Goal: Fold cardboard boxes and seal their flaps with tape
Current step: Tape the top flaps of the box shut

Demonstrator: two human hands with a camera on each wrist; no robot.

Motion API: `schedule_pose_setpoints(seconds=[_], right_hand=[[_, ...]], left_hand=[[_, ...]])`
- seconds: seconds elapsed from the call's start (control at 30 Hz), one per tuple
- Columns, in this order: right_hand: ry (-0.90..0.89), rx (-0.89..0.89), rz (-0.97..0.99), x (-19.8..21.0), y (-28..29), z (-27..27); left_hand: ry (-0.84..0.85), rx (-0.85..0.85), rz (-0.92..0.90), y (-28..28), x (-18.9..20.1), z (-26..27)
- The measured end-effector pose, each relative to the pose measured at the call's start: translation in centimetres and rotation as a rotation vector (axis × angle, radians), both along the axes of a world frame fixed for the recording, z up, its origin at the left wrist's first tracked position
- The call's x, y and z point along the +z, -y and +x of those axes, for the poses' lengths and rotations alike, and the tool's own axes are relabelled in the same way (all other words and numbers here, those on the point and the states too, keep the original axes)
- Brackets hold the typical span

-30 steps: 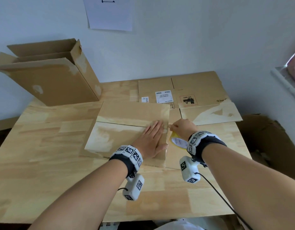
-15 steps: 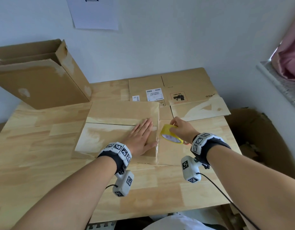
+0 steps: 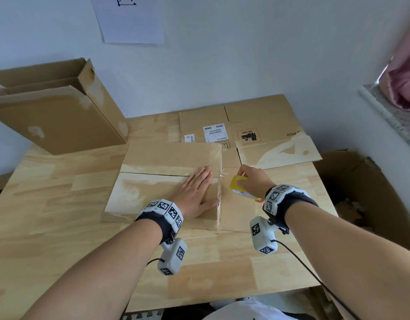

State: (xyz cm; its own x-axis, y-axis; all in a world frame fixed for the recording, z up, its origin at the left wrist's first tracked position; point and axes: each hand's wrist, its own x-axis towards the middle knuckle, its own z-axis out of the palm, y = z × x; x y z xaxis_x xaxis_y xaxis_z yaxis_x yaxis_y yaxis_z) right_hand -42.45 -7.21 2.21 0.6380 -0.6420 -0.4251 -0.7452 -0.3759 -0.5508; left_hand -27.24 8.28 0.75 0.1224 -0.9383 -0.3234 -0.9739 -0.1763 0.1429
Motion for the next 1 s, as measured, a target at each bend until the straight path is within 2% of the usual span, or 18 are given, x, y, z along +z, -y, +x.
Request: schedule_pose_setpoints(seconds=[0.23,0.5,0.63,0.83,1.0], right_hand=[[0.065,-0.057,0.081,-0.6,-0.3,0.2],[0.103,-0.099,0.112,-1.5,-0.1,0.4],[0.1,-0.088,0.119,-1.7,0.7,0.1],[0.048,0.002,0.139,-1.2,2.0,-0.4],[0.121,-0.017,0.17,-0.4,2.6,-1.0]], left_hand=[[0.029,-0.015,-0.056,0.4,1.3,0.7],[0.148,-0.17,-0.076,2.7,2.9,1.7],[0.126,-0.16,-0.001,4.3,4.5,1.4],[-0.076,-0.099,0.228,10.1,6.2,0.2],[-0.037,-0.205,0.467,14.2,5.9,-1.5]])
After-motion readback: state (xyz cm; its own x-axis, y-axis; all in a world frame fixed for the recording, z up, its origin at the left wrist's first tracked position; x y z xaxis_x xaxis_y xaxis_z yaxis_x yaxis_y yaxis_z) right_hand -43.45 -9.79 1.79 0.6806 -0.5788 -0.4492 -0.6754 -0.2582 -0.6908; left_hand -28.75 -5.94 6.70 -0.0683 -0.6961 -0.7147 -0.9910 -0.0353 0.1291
